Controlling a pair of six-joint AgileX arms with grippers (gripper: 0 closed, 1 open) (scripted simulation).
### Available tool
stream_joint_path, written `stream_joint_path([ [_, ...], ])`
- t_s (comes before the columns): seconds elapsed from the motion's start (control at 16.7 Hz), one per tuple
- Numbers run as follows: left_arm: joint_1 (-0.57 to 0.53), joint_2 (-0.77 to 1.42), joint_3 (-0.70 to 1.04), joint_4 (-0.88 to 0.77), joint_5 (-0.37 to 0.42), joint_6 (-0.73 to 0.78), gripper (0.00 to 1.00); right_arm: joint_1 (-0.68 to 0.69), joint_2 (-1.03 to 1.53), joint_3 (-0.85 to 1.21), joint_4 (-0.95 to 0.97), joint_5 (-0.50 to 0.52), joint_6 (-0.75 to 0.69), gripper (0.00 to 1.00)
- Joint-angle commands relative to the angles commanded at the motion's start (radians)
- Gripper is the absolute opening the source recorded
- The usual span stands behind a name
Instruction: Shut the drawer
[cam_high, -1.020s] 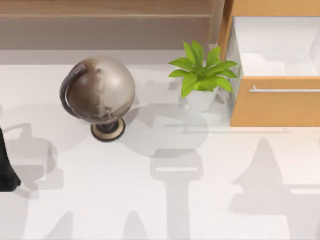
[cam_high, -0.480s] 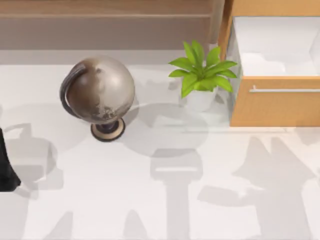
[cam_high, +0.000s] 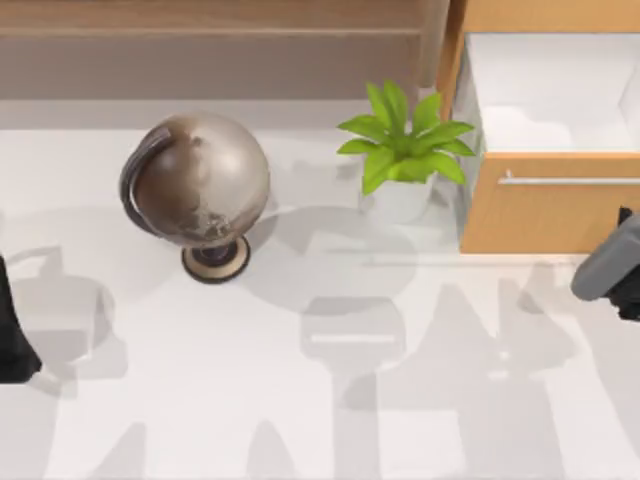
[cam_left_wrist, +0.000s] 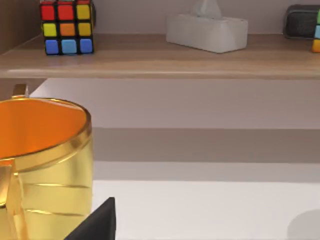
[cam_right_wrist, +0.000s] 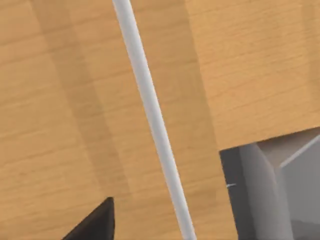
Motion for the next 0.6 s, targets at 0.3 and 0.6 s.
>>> stream_joint_path([
  [0.3, 0.0, 0.0, 0.0, 0.0, 0.0, 0.0, 1.0, 0.101, 0.133, 0.034, 0.076, 0.113, -0.229, 1.0],
  [0.6, 0.0, 0.0, 0.0, 0.0, 0.0, 0.0, 1.0, 0.108, 0.145, 0.039, 0.077, 0.123, -0.25, 1.0],
])
